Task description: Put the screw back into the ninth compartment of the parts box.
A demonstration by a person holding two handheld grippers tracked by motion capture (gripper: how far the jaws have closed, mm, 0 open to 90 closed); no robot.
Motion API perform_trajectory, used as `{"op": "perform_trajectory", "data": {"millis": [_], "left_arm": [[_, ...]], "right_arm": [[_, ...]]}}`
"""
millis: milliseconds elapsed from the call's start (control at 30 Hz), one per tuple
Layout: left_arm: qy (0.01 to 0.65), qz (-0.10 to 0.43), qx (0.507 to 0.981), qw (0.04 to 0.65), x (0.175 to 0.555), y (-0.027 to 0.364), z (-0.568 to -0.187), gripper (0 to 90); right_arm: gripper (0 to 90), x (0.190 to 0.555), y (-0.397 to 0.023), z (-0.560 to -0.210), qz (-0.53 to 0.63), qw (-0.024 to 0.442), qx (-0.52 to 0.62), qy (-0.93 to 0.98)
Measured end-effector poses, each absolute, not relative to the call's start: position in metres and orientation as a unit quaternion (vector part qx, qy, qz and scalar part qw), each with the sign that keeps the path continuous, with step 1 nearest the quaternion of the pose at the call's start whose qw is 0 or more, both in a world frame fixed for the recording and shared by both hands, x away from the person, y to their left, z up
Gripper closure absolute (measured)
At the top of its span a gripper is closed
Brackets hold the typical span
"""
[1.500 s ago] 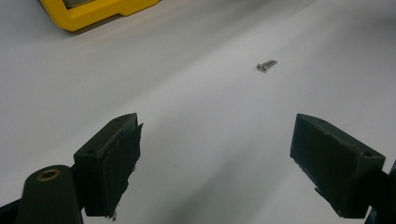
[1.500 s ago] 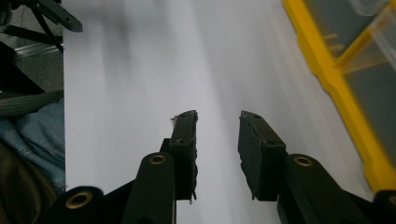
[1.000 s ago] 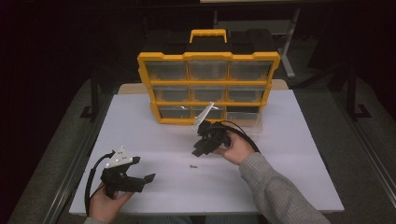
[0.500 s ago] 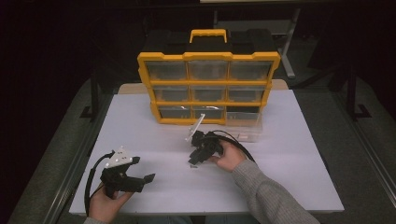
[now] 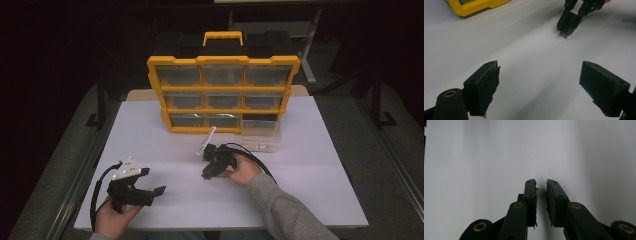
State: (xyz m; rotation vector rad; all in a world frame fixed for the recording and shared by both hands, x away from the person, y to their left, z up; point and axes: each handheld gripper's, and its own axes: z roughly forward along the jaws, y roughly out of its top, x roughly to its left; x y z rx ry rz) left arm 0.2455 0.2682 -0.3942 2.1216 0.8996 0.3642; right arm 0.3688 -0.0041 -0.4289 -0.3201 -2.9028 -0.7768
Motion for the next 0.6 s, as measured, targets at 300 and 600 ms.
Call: {"op": "perform_trajectory", "data": {"millis": [300, 600], "left_arm": [[0.350, 0.144, 0.839, 0.390, 0.2461, 0.2676, -0.3942, 15.7], [0.353, 0.143, 0.838, 0.391, 0.2460, 0.2673, -0.3946, 15.7]], "right_arm": [[84.2, 0.3645, -0.0034, -0.4300, -0.251, 0.029, -0.095, -0.963], [86.0, 0.3668, -0.0040, -0.4301, -0.252, 0.034, -0.097, -0.962]]}}
